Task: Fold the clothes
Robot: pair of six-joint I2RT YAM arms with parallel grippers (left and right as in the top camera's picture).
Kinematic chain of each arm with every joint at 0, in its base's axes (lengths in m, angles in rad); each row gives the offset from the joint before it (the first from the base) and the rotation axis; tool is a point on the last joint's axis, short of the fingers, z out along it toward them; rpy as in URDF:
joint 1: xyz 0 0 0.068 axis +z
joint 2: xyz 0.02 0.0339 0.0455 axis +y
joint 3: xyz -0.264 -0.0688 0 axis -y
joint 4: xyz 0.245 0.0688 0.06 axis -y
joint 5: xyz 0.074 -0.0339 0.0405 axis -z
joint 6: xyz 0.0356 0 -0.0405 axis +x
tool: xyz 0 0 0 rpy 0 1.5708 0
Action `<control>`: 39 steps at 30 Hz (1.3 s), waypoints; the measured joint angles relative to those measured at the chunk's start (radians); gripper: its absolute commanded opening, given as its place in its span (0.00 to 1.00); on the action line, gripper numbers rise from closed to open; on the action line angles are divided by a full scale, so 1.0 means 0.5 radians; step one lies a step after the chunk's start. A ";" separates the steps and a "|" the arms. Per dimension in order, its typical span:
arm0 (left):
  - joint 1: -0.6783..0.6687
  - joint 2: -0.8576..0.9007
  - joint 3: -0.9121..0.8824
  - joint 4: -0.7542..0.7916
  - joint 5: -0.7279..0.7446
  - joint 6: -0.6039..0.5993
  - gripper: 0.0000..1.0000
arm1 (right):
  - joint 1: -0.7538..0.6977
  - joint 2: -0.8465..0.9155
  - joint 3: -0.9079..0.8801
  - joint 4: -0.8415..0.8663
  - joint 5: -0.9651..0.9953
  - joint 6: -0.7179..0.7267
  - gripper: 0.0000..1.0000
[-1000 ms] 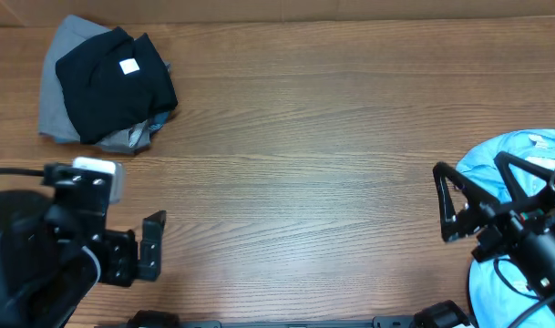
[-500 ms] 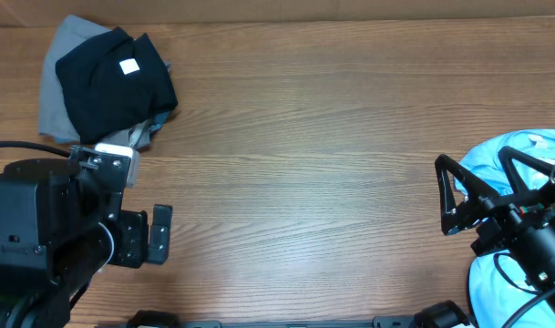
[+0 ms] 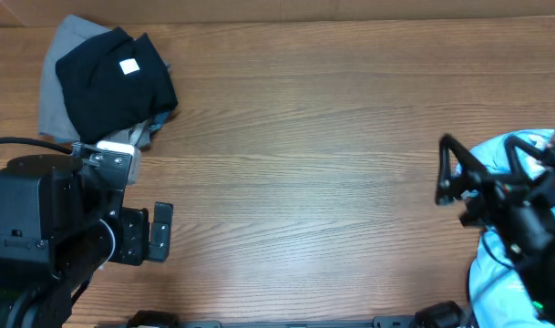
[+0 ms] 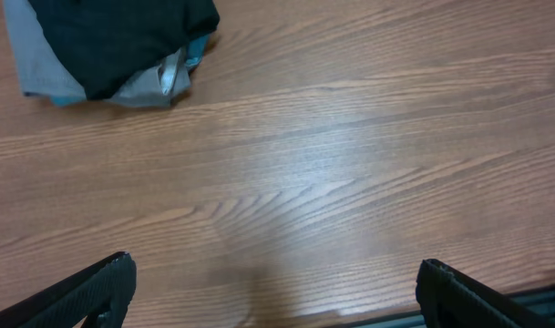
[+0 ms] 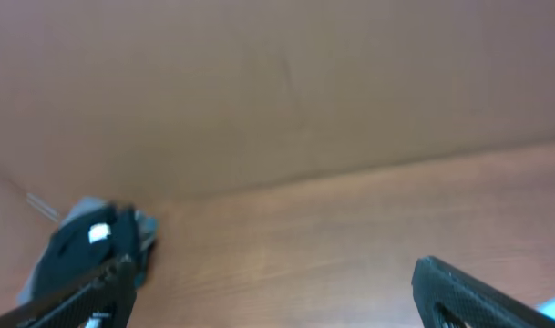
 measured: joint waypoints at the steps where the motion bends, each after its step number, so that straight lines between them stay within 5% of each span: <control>1: 0.000 0.000 -0.001 0.000 0.000 0.001 1.00 | -0.011 -0.060 -0.171 0.097 -0.001 0.000 1.00; 8: 0.000 0.000 -0.007 -0.001 0.000 0.000 1.00 | -0.021 -0.578 -1.291 0.674 -0.053 -0.002 1.00; 15: 0.000 0.000 -0.008 -0.001 0.000 0.000 1.00 | -0.021 -1.061 -1.961 1.054 -0.082 -0.006 1.00; 28: 0.000 0.000 -0.008 -0.001 0.000 0.000 1.00 | -0.021 -1.390 -2.498 1.643 -0.105 -0.007 1.00; 39: 0.000 0.000 -0.008 -0.001 0.000 0.000 1.00 | -0.021 -1.392 -2.544 1.567 -0.105 -0.006 1.00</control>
